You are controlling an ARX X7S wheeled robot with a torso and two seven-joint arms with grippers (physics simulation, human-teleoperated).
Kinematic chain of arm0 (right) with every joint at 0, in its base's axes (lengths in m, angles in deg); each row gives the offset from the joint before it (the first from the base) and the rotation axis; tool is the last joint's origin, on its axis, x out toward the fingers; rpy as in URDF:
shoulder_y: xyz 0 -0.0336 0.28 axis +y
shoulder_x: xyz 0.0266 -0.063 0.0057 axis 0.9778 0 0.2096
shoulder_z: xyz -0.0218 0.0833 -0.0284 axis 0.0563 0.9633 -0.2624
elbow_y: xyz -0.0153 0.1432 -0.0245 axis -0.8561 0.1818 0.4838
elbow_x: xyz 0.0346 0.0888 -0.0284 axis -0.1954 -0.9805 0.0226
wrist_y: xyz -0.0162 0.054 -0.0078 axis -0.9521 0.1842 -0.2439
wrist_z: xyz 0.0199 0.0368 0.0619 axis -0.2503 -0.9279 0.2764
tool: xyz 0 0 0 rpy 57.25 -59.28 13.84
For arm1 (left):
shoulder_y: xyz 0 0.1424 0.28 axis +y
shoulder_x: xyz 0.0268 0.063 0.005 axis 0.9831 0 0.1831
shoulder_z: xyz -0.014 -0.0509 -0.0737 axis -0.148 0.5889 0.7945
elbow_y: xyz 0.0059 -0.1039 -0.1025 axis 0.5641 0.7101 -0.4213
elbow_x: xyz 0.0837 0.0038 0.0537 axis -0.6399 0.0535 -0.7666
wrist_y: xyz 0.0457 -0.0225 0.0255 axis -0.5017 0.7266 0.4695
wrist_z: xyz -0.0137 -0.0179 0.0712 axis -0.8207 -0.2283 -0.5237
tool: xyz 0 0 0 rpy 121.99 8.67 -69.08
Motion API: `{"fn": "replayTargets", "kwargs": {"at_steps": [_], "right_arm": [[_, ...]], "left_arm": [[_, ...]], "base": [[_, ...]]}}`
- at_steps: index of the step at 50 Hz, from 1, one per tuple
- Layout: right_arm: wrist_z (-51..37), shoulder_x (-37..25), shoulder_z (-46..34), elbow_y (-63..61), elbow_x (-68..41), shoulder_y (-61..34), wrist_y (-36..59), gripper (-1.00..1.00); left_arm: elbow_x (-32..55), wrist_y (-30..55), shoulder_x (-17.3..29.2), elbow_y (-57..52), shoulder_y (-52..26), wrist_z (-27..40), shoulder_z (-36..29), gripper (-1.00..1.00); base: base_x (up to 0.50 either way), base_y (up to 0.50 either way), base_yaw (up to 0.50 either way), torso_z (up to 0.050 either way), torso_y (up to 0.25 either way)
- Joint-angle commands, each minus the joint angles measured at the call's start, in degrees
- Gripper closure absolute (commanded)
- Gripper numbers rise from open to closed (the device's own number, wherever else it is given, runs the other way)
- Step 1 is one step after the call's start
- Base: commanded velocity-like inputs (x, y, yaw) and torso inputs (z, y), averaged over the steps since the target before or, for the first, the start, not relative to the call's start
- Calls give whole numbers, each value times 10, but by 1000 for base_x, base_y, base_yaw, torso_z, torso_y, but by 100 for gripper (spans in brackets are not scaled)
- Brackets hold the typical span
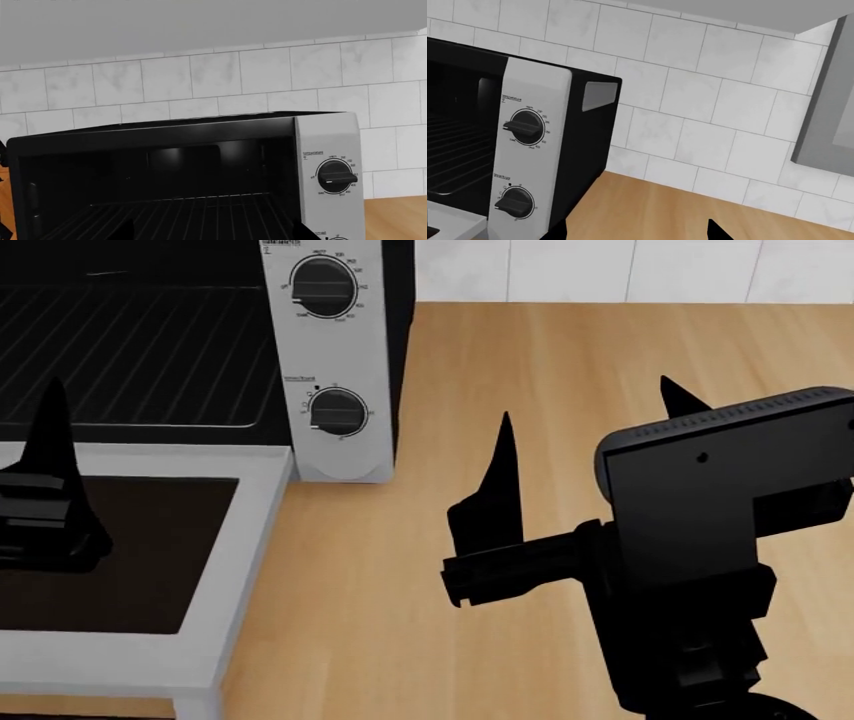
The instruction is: Fully slide the toaster oven rack0 out.
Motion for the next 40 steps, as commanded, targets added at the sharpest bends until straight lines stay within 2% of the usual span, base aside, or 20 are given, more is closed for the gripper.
{"fn": "replayTargets", "kwargs": {"at_steps": [1,4,21,22,23,27,30,40], "right_arm": [[-2,-3,-1,-4,-4,-2,6,-100],[-2,-3,-1,0,-5,-1,-2,-100],[-4,-3,-1,-4,-8,-7,7,-100],[104,39,-14,68,135,-4,6,-100],[104,37,-13,-18,136,-7,29,-100],[101,26,-16,-27,139,-14,48,-100],[101,20,-16,-33,139,-17,58,-100],[96,14,-15,-33,142,-20,58,-100]], "left_arm": [[6,-2,3,3,0,3,1,-100],[6,-4,4,5,0,4,-1,-100],[19,8,4,2,-2,4,8,-100],[-353,82,-113,-43,-40,-295,-50,-100],[-350,87,-130,-47,-12,-298,-17,-100],[-358,107,-54,-41,-37,-288,-128,-100],[-359,157,-1,-25,-95,-289,-199,-100],[-355,198,81,42,-210,-305,-343,-100]], "base": [[387,0,0,0,0],[372,0,0,0,0],[0,0,0,0,0],[0,0,0,0,0],[0,0,0,0,0],[0,0,0,0,0],[0,0,0,0,0],[0,0,0,0,0]]}}
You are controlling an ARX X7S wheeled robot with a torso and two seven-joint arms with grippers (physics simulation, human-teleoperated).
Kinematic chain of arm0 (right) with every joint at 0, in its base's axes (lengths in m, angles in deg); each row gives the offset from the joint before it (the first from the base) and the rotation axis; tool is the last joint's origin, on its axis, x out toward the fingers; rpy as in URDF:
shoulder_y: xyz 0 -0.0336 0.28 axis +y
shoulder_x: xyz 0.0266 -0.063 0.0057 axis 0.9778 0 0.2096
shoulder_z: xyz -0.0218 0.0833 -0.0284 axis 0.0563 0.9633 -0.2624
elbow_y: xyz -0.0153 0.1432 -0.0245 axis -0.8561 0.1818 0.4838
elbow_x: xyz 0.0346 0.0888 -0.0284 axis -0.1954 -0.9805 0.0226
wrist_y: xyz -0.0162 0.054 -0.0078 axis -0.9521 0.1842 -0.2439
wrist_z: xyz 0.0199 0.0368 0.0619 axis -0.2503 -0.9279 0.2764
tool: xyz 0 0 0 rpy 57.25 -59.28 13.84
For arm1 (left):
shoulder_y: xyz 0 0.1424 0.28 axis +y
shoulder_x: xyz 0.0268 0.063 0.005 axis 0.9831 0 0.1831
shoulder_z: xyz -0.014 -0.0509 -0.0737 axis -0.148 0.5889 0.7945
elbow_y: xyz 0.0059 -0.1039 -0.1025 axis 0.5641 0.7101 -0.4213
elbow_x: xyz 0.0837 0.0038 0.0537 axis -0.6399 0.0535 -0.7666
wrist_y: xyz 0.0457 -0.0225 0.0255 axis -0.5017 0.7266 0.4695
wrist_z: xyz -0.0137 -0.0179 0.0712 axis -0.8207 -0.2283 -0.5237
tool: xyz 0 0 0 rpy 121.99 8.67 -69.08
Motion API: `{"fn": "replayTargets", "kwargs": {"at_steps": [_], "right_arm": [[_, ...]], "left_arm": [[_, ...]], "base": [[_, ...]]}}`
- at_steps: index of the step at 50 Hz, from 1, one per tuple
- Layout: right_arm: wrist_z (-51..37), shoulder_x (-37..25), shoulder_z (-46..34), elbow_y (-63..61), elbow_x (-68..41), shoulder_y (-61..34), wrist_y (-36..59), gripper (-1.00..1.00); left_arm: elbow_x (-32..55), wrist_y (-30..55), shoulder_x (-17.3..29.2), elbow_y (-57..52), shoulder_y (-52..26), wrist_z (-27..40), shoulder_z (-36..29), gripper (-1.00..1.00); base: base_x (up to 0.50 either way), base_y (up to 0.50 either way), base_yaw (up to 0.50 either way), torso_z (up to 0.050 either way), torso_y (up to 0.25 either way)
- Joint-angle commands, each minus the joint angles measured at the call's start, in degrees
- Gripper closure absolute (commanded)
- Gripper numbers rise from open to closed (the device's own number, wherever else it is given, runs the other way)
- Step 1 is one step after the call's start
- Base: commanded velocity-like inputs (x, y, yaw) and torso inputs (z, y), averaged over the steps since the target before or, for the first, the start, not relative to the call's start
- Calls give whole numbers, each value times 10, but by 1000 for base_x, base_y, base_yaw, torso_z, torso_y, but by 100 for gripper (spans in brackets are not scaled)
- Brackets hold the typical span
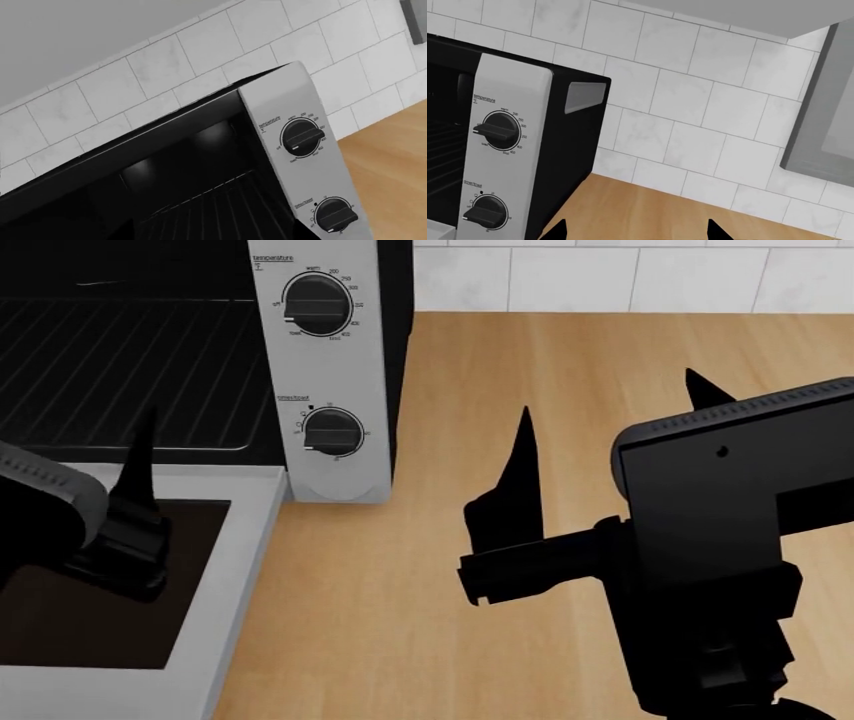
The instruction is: Fully slide the toaster oven rack0 out.
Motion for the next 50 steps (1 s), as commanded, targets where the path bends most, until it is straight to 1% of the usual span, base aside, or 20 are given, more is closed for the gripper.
{"fn": "replayTargets", "kwargs": {"at_steps": [1,6,7,9,11,16,18,20,25,26,37,42,50], "right_arm": [[15,-1,-2,-2,30,0,6,-100],[12,-2,-4,-2,30,0,5,-100],[12,-2,-4,-1,30,0,4,-100],[11,-3,-4,0,30,0,4,-100],[11,-3,-5,1,30,0,3,-100],[10,-4,-4,7,30,0,0,-100],[9,-4,-5,10,30,1,-4,-100],[8,-4,-7,14,30,2,-7,-100],[7,-5,-7,18,30,2,-9,-100],[7,-6,-6,24,29,3,-12,-100],[6,-9,-8,23,28,4,-11,-100],[7,-10,-6,24,27,2,-10,-100],[4,-11,-8,28,26,4,-14,-100]], "left_arm": [[-71,48,70,55,-109,-65,-163,-100],[-59,33,87,101,-146,-84,-210,-100],[-62,27,95,108,-155,-82,-228,-100],[-58,24,95,121,-163,-88,-233,-100],[-57,18,105,139,-178,-92,-263,-100],[-59,13,120,159,-201,-97,-307,-100],[-57,13,122,163,-209,-102,-313,-100],[-58,17,131,161,-223,-105,-344,-100],[-61,10,138,177,-246,-109,-382,-100],[-59,-6,140,204,-262,-120,-431,-100],[-61,-25,139,232,-266,-120,-455,-100],[-60,-35,137,247,-257,-118,-465,-100],[-63,-70,133,292,-252,-113,-484,-100]], "base": [[0,0,0,0,0],[0,0,0,0,0],[0,0,0,0,0],[0,0,0,0,0],[0,0,0,0,0],[0,0,0,0,0],[0,0,0,0,0],[0,0,0,0,0],[0,0,0,0,0],[0,0,0,0,0],[0,0,0,0,0],[0,0,0,0,0],[0,0,0,0,0]]}}
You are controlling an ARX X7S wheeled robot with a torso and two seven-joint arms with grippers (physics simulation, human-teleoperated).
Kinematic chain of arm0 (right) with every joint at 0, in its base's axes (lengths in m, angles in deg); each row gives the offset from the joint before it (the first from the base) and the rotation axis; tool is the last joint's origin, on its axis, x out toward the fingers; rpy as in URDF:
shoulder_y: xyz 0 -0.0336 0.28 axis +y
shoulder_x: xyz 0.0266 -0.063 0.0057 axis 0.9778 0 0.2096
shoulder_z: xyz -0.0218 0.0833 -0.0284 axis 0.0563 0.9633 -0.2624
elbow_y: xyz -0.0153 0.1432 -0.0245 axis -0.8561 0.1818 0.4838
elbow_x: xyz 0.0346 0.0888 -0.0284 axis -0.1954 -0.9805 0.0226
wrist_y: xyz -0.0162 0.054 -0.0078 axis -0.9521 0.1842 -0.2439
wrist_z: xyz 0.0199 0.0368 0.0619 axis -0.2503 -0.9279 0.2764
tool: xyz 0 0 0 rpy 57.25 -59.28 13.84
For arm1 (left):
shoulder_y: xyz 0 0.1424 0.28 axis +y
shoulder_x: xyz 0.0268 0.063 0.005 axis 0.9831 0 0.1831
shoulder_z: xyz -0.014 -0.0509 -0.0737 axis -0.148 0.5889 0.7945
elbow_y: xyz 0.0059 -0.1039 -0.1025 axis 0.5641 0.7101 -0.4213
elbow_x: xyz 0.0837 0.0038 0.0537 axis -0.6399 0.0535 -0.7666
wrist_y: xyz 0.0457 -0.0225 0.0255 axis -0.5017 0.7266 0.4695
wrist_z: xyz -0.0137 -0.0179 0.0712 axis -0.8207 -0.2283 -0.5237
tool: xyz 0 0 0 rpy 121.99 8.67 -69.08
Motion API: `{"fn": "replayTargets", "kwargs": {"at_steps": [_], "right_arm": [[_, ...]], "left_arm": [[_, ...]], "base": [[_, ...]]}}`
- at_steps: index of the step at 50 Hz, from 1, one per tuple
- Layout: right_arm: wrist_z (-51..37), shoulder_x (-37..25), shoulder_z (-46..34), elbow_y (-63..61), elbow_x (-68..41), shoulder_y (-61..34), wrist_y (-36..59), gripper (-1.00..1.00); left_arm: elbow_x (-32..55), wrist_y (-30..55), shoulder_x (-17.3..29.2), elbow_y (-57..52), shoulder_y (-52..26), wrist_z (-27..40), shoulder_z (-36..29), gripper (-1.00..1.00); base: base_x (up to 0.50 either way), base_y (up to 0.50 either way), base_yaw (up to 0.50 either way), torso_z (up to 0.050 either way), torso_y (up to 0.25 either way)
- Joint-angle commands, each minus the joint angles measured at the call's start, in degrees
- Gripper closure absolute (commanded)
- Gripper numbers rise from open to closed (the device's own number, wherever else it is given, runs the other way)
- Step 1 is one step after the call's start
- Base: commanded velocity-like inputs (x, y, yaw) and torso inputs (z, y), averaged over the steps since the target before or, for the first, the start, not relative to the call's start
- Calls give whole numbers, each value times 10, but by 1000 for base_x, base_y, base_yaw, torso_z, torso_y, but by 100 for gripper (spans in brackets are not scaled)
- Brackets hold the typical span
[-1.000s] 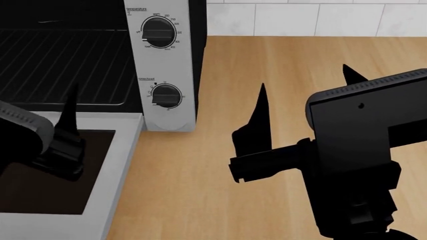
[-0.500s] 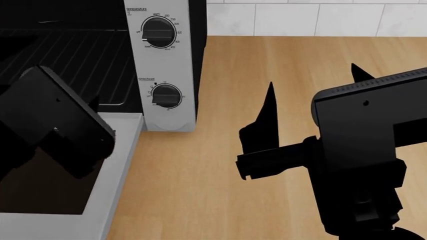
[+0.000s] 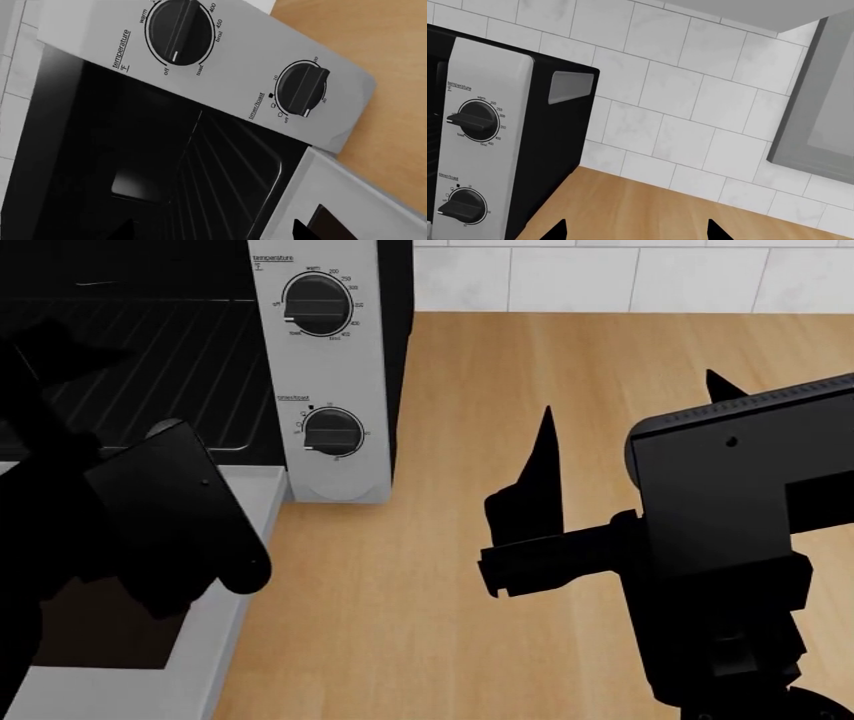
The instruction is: Fully slide the toaster oven rack0 out.
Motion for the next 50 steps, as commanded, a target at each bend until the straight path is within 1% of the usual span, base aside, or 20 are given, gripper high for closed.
{"fn": "replayTargets", "kwargs": {"at_steps": [1,7,9,18,25,26,39,50], "right_arm": [[-1,-1,-2,10,3,6,-10,-100],[-3,-1,-5,19,3,9,-18,-100],[-4,-1,-7,22,3,9,-20,-100],[-7,-3,-11,34,2,12,-28,-100],[-7,-3,-11,34,0,11,-28,-100],[-7,-3,-11,33,0,11,-27,-100],[-7,-4,-9,26,-3,9,-20,-100],[-10,-5,-14,29,-5,11,-23,-100]], "left_arm": [[-15,-44,-2,53,2,2,-42,-100],[-22,-66,-2,81,0,6,-59,-100],[-34,-75,-2,98,-5,14,-77,-100],[-39,-119,-11,168,-14,22,-83,-100],[-30,-141,-18,207,-3,20,-82,-100],[-28,-145,-18,204,0,25,-71,100],[-25,-107,-4,138,9,16,-73,100],[-39,-21,27,-13,33,28,-73,100]], "base": [[0,0,0,0,0],[0,0,0,0,0],[0,0,0,0,0],[0,0,0,0,0],[0,0,0,0,0],[0,0,0,0,0],[-3,2,4,0,0],[-6,1,4,0,1]]}}
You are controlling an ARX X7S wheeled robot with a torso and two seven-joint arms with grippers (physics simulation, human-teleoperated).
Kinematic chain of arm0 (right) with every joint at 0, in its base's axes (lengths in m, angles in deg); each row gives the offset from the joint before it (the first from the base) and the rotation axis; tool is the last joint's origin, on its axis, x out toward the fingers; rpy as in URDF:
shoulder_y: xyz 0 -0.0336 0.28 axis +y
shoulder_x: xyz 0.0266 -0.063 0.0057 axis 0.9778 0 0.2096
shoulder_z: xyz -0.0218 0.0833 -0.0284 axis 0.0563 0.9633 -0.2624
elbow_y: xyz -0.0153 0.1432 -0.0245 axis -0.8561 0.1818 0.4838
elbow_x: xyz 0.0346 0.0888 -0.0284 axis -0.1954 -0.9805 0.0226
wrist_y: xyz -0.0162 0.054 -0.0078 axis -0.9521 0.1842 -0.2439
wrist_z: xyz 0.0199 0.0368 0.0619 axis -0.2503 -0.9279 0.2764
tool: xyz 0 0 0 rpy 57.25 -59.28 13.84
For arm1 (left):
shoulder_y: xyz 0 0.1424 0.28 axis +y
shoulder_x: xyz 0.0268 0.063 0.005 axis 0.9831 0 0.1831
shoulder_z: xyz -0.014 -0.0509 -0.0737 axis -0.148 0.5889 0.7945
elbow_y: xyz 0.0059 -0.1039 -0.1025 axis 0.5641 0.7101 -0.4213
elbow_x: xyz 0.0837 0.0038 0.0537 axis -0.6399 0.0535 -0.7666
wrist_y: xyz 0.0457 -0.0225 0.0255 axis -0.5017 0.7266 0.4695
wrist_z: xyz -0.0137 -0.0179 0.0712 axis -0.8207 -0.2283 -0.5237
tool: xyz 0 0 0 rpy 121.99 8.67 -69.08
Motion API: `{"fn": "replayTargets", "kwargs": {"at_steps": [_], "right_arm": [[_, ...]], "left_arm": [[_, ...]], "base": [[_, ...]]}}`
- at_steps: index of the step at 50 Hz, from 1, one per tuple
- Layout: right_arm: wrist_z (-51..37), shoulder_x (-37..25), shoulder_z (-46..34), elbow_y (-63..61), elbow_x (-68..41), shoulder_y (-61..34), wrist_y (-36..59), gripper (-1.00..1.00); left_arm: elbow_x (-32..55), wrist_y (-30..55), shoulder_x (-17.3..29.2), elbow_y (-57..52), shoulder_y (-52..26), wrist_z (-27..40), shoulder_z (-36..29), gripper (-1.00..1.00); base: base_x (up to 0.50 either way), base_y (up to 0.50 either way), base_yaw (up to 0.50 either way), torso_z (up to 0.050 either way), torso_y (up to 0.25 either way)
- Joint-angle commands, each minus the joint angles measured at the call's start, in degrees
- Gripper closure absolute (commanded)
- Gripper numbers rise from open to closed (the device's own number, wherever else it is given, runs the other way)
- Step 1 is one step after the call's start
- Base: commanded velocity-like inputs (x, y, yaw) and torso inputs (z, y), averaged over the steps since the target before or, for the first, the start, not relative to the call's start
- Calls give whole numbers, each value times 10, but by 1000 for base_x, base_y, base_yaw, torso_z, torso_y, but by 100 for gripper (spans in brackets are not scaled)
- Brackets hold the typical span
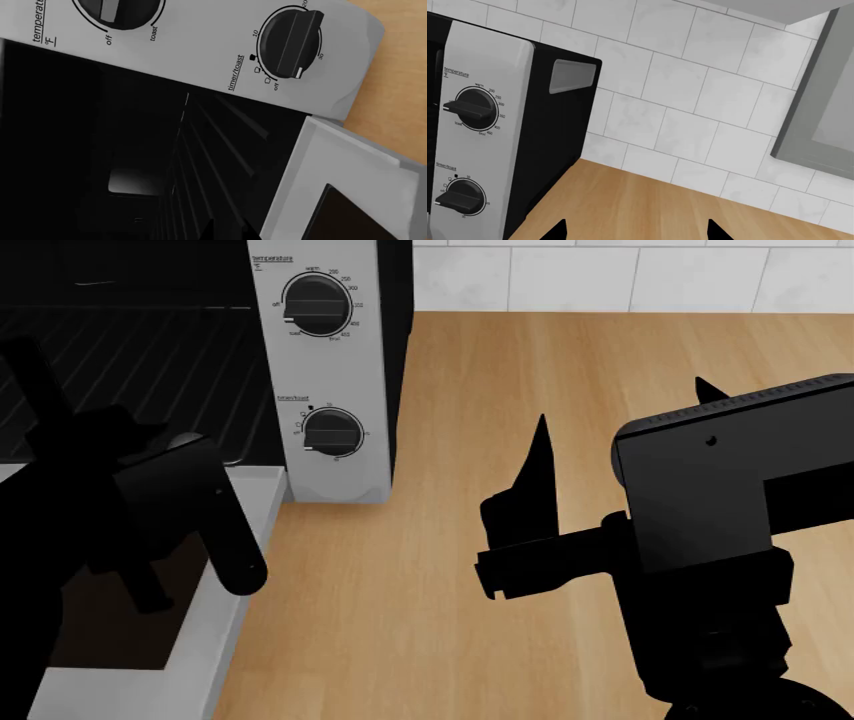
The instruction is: Fully slide the toaster oven rack0 out.
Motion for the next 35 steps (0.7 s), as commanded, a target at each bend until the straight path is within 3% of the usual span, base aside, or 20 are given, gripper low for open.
{"fn": "replayTargets", "kwargs": {"at_steps": [1,15,17,23,35], "right_arm": [[-1,0,-4,6,2,5,-6,-100],[-5,0,-7,12,0,7,-12,-100],[-5,0,-8,10,0,7,-10,-100],[-6,0,-8,7,-2,8,-8,-100],[-8,-2,-11,6,-3,6,-5,-100]], "left_arm": [[46,65,24,-120,33,93,-15,100],[-14,160,39,-271,53,97,-29,100],[-107,160,39,-286,80,43,-37,100],[-603,158,-8,-273,160,-307,-86,100],[-834,130,-24,-280,232,-462,-63,100]], "base": [[-13,0,4,0,0],[-7,0,2,0,3],[-8,1,2,0,5],[-7,0,3,0,4],[-11,1,4,0,4]]}}
